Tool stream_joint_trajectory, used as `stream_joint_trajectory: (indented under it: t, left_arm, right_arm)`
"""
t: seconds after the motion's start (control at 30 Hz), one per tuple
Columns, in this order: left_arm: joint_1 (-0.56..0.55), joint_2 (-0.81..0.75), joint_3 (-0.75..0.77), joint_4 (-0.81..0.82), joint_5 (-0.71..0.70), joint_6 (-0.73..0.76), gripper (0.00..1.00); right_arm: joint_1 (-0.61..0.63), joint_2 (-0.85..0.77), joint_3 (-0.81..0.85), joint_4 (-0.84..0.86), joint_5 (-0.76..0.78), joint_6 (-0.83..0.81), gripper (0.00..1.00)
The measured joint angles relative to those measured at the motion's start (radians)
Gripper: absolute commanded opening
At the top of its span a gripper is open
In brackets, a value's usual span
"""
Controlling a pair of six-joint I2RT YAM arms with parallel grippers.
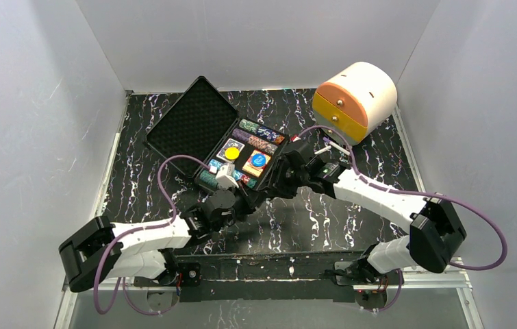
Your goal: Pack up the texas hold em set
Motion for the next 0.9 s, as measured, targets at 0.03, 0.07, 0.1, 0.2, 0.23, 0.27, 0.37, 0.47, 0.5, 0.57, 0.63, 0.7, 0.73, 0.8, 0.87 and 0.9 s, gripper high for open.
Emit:
stream_joint_trajectory:
  t: [0.03,0.07,0.1,0.2,0.23,0.27,0.37,0.47,0.5,0.57,0.63,0.7,0.73,0.8,0.87,0.9]
  left_arm:
    - [0.0,0.004,0.008,-0.002,0.001,0.018,0.0]
    - [-0.001,0.008,0.017,-0.003,0.001,0.035,0.0]
    - [0.0,0.013,0.027,-0.003,0.001,0.055,0.0]
    - [0.0,0.02,0.079,-0.061,0.002,0.127,0.0]
    - [0.0,0.022,0.109,-0.106,0.001,0.156,0.0]
    - [0.0,0.023,0.14,-0.154,-0.003,0.185,0.0]
    - [0.0,0.022,0.222,-0.317,-0.022,0.284,0.0]
    - [0.001,0.023,0.299,-0.497,-0.037,0.393,0.0]
    - [0.002,0.03,0.336,-0.57,-0.043,0.43,0.0]
    - [0.005,0.06,0.407,-0.682,-0.055,0.487,0.0]
    - [0.007,0.082,0.445,-0.753,-0.062,0.524,0.0]
    - [0.009,0.089,0.451,-0.806,-0.071,0.549,0.0]
    - [0.011,0.092,0.452,-0.835,-0.076,0.558,0.0]
    - [0.019,0.103,0.452,-0.879,-0.085,0.576,0.0]
    - [0.026,0.118,0.452,-0.908,-0.096,0.584,0.0]
    - [0.03,0.128,0.452,-0.92,-0.101,0.589,0.0]
  right_arm:
    - [-0.009,-0.006,-0.005,0.005,-0.01,0.0,0.72]
    - [-0.018,-0.012,-0.006,0.004,-0.018,-0.002,0.8]
    - [-0.026,-0.018,-0.006,-0.001,-0.019,-0.007,0.85]
    - [-0.05,-0.049,-0.006,-0.023,-0.005,-0.045,0.92]
    - [-0.058,-0.068,-0.007,-0.035,0.003,-0.058,0.92]
    - [-0.069,-0.091,-0.006,-0.047,0.016,-0.072,0.92]
    - [-0.111,-0.168,-0.007,-0.063,0.052,-0.101,0.92]
    - [-0.165,-0.245,-0.032,-0.06,0.075,-0.117,0.92]
    - [-0.18,-0.26,-0.043,-0.061,0.081,-0.122,0.92]
    - [-0.204,-0.275,-0.066,-0.063,0.083,-0.126,0.92]
    - [-0.216,-0.271,-0.085,-0.065,0.079,-0.129,0.92]
    - [-0.22,-0.263,-0.094,-0.076,0.069,-0.129,0.91]
    - [-0.222,-0.257,-0.098,-0.079,0.066,-0.13,0.91]
    - [-0.222,-0.245,-0.101,-0.084,0.055,-0.13,0.91]
    - [-0.223,-0.238,-0.103,-0.085,0.048,-0.13,0.91]
    - [-0.223,-0.238,-0.104,-0.084,0.046,-0.13,0.91]
